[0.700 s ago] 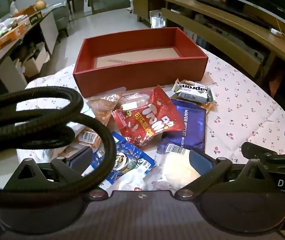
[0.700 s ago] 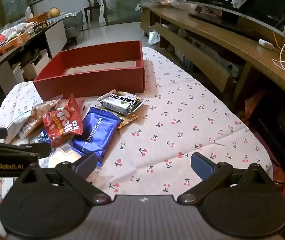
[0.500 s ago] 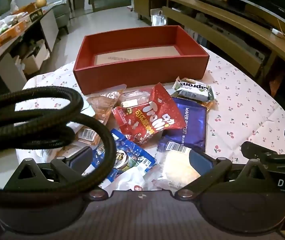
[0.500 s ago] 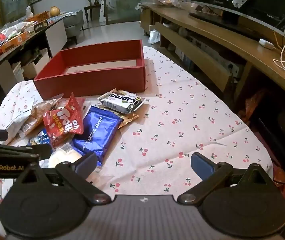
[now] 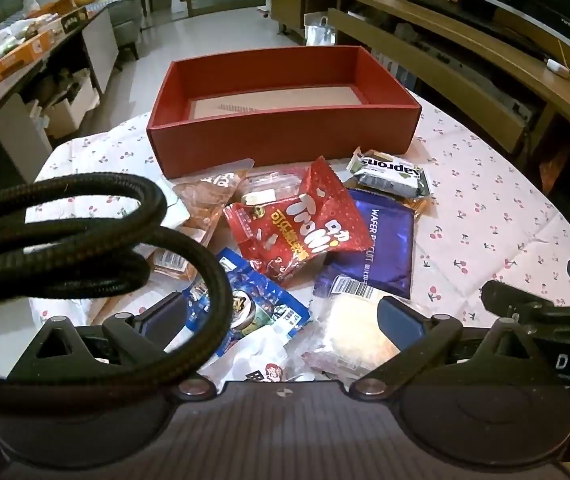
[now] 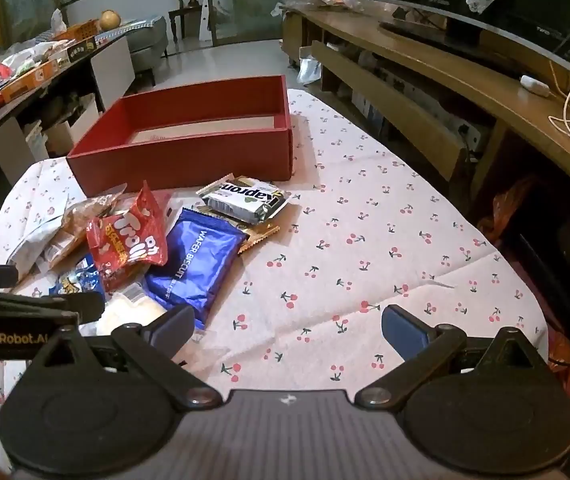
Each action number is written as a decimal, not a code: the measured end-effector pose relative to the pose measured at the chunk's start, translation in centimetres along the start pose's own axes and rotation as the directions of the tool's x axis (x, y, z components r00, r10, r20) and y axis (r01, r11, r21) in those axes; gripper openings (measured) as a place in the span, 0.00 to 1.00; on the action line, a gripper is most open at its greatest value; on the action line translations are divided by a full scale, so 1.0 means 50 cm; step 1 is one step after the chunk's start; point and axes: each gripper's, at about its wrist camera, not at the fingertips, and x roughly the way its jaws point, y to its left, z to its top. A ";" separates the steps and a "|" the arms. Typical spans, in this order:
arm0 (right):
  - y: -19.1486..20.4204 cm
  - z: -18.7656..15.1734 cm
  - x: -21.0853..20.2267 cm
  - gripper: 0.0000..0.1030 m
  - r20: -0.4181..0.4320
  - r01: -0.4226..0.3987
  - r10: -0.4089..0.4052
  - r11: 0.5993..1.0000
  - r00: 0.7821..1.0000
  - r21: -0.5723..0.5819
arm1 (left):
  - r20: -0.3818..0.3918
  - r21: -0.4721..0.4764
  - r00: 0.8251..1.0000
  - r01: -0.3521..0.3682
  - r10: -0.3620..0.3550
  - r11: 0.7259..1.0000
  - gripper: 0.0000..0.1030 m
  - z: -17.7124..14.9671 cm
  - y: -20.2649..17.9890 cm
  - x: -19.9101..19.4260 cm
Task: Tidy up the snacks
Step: 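Move both tools toward the snack pile beside the red box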
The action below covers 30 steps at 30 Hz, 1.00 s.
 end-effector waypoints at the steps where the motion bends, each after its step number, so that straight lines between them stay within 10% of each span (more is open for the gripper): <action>1: -0.001 0.000 0.000 1.00 0.000 -0.001 0.001 1.000 1.000 0.001 | -0.002 0.004 1.000 0.000 0.000 1.000 0.99 -0.001 0.000 0.001; 30: 0.008 -0.007 0.011 1.00 -0.032 0.003 -0.004 1.000 0.999 -0.022 | -0.025 0.031 0.999 -0.028 0.029 0.999 0.96 -0.013 -0.005 0.002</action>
